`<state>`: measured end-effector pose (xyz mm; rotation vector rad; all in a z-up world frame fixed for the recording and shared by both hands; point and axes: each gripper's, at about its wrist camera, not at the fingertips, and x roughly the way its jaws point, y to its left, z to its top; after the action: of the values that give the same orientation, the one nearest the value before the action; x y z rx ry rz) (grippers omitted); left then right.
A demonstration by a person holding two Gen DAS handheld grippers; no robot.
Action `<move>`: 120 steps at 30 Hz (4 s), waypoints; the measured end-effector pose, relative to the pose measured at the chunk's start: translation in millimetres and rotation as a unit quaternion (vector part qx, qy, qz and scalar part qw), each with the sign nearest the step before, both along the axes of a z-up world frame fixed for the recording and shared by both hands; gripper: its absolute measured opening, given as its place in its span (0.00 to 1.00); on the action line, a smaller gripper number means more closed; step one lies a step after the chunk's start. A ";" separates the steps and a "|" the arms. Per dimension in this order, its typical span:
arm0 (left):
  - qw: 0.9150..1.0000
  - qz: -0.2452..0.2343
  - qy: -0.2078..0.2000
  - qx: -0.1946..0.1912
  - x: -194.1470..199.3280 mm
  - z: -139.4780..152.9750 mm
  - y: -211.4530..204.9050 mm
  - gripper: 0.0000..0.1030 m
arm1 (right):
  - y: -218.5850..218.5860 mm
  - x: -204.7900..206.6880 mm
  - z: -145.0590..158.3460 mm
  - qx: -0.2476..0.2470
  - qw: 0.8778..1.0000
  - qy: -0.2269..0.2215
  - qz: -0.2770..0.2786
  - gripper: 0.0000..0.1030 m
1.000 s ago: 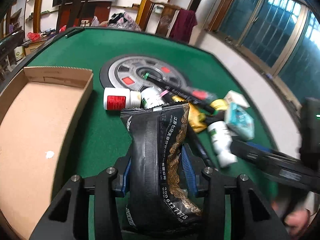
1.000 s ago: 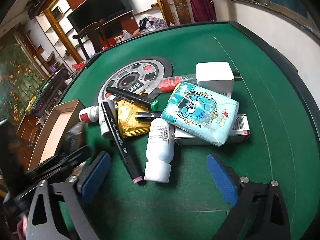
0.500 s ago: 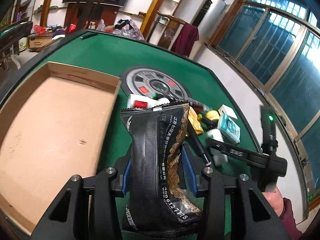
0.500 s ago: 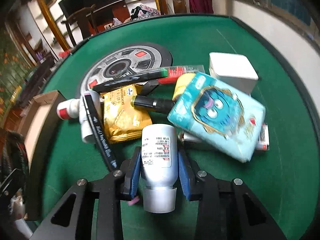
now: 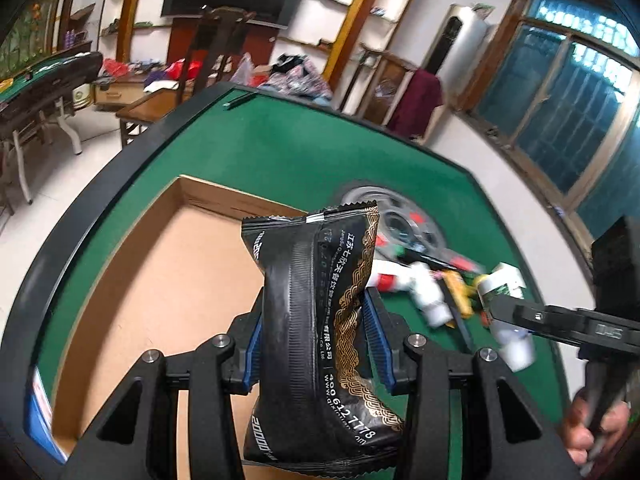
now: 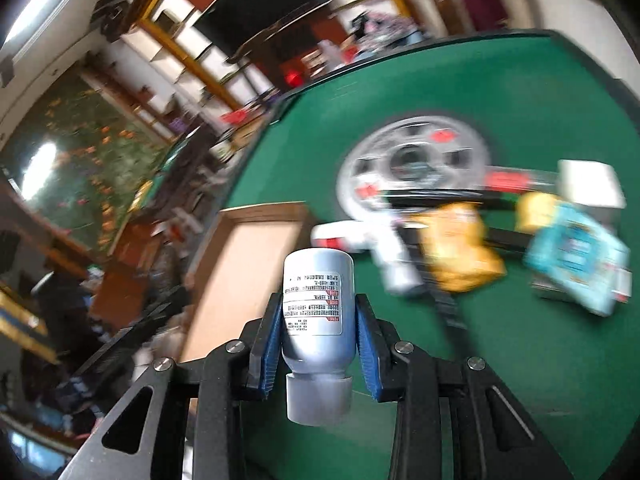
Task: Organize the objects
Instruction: 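Drop the black bag in the tray while the right gripper carries a white bottle, then grasp a white pill bottle with red label using the left gripper, then carry the bottle to the tray with the left gripper while the right gripper brings a black marker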
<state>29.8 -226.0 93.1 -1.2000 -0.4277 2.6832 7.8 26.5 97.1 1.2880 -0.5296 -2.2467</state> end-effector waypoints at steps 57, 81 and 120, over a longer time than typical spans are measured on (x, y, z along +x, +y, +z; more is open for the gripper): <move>0.956 -0.207 0.036 -0.204 -14.5 -12.8 155.9 0.90 | 183.0 12.8 -47.5 0.121 0.943 0.107 -0.291 1.00; 0.896 -0.335 -0.083 -0.278 -94.7 -84.7 185.0 0.32 | 166.4 -2.8 -56.5 0.074 0.964 0.077 -0.242 1.00; 0.993 -0.103 0.054 -0.025 87.8 -11.2 46.8 0.33 | 15.4 5.1 -63.9 0.272 0.957 0.095 -0.024 0.52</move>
<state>117.5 -179.3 81.8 -1.0432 -0.2092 2.5793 13.0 41.9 33.1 1.2845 0.1483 -2.6275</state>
